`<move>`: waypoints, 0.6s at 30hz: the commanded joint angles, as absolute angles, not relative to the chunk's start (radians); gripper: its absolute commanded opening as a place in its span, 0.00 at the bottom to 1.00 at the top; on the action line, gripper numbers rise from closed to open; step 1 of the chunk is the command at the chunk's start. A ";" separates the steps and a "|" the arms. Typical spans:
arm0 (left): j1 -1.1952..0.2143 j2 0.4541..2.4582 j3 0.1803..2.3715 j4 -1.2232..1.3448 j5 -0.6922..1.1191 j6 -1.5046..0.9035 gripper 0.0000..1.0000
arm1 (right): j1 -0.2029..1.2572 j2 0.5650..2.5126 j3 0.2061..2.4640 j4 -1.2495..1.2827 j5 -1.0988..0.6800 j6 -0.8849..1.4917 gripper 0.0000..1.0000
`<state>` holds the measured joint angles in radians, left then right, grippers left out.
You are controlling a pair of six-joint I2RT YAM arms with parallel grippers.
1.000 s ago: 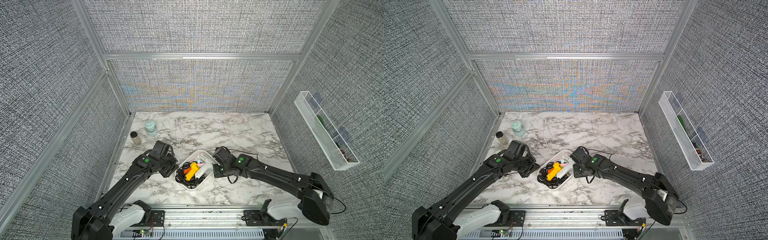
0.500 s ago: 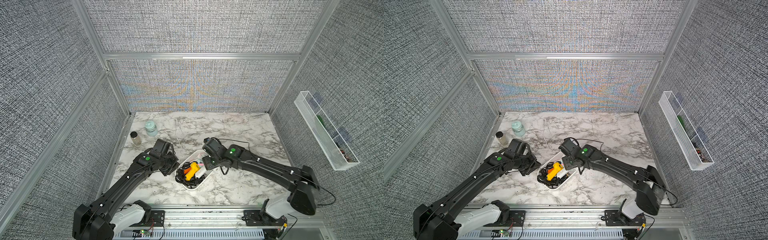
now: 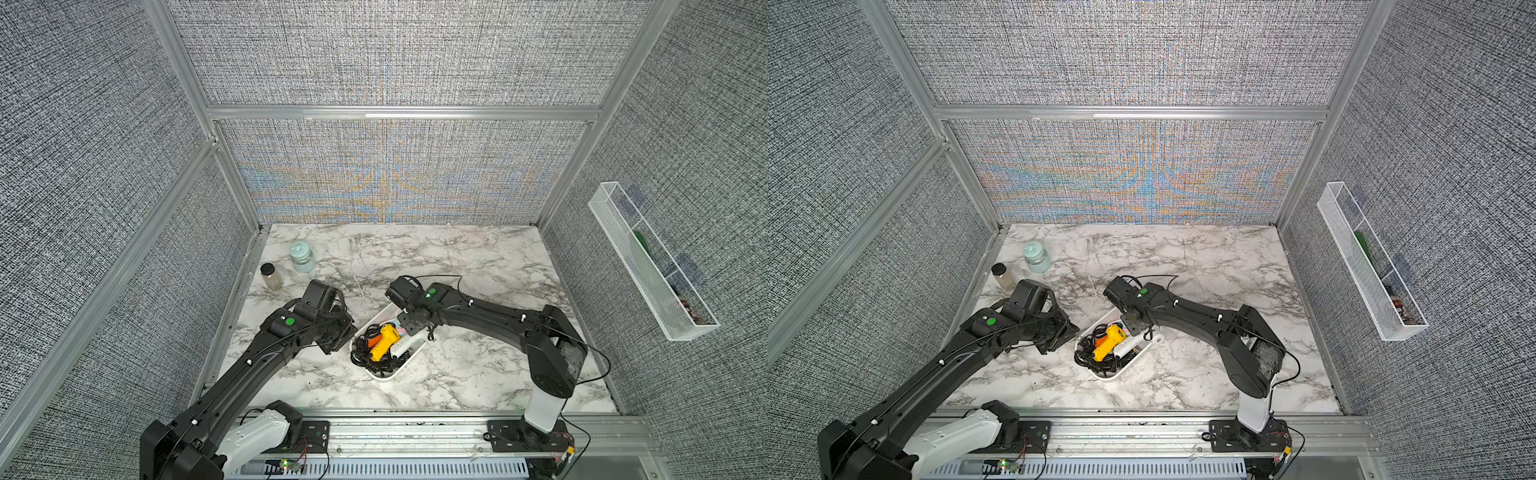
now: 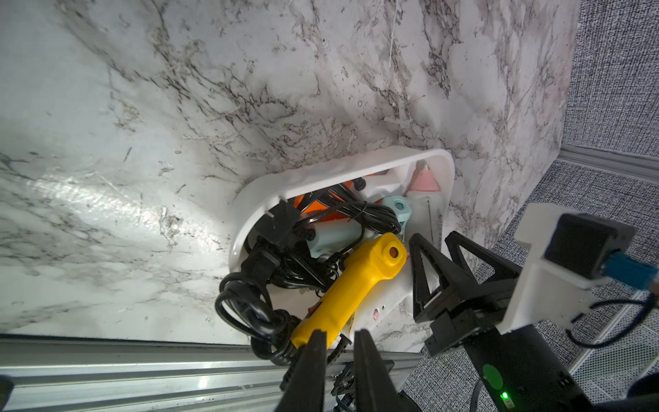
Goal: Put the hot melt glue gun into the storage box
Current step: Place the hot melt adhesive gun in the storage box.
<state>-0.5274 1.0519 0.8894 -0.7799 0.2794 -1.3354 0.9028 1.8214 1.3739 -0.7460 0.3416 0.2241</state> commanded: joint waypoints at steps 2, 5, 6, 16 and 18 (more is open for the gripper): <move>-0.526 1.057 0.887 -0.779 0.268 -1.325 0.20 | 0.902 1.844 1.366 -0.740 0.331 0.218 0.44; -0.526 1.058 0.886 -0.779 0.268 -1.325 0.20 | 0.900 1.859 1.366 -0.730 0.329 0.221 0.28; -0.526 1.056 0.885 -0.779 0.267 -1.325 0.20 | 0.899 1.865 1.370 -0.731 0.330 0.222 0.22; -0.525 1.052 0.882 -0.787 0.256 -1.328 0.20 | 0.897 1.833 1.454 -0.799 0.353 0.235 0.35; -0.525 1.053 0.885 -0.787 0.257 -1.328 0.20 | 0.895 1.836 1.477 -0.848 0.354 0.245 0.47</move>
